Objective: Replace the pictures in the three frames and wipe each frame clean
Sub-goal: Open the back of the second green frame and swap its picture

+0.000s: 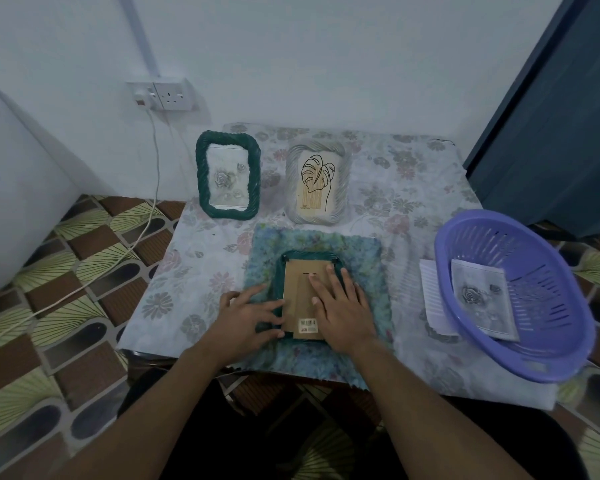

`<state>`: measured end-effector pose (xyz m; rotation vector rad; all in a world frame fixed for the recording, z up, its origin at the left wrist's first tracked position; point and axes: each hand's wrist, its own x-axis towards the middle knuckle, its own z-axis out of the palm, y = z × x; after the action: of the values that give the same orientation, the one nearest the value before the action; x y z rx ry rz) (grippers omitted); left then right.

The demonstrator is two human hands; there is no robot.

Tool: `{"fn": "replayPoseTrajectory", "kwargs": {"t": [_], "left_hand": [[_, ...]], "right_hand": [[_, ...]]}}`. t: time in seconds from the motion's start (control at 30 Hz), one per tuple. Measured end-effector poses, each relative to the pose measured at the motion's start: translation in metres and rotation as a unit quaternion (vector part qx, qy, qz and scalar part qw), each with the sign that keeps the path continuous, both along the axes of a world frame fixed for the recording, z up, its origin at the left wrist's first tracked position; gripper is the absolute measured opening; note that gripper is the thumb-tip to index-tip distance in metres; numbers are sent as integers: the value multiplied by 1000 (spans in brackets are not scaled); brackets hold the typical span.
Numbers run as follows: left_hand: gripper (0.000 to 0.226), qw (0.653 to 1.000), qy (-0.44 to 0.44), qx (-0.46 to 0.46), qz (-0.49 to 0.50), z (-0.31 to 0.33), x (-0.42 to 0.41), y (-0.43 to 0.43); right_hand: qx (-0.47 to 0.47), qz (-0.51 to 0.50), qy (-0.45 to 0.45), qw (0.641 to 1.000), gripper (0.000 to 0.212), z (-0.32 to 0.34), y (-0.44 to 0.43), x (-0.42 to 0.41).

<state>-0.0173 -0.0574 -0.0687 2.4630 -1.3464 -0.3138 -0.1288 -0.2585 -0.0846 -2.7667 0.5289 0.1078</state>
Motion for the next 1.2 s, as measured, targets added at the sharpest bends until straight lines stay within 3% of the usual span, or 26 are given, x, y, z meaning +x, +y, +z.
{"fn": "replayPoseTrajectory", "kwargs": {"t": [0.13,0.23,0.37,0.5,0.67,0.83,0.97,1.1,1.2], "left_hand": [[72,996,-23,55,-69,10,0,-10],[43,986,-23,109,-123,18,4,-19],[33,989,-21,67,-128,12,7,-16],[54,995,-21,-1,-93,1,3,-9],[38,991,-84,-97,-22,-13,-7,-4],[37,991,-52,-103,66,-17,-14,-5],[45,990,-11,-50,134,-16,-21,-7],[27,986,38,-19,161,-23,-24,-6],[26,983,85,-44,155,-16,-20,-8]], "right_hand": [[3,2,1,1000,77,1,0,0],[-1,2,1,1000,76,1,1,-1],[-6,1,7,1000,73,1,0,-1],[-7,1,8,1000,64,0,0,0],[-4,0,4,1000,67,-1,0,1],[1,0,-7,1000,75,-2,0,0],[4,0,-5,1000,70,-2,-1,1],[8,0,-5,1000,74,-1,0,1],[3,2,3,1000,65,0,-1,1]]}}
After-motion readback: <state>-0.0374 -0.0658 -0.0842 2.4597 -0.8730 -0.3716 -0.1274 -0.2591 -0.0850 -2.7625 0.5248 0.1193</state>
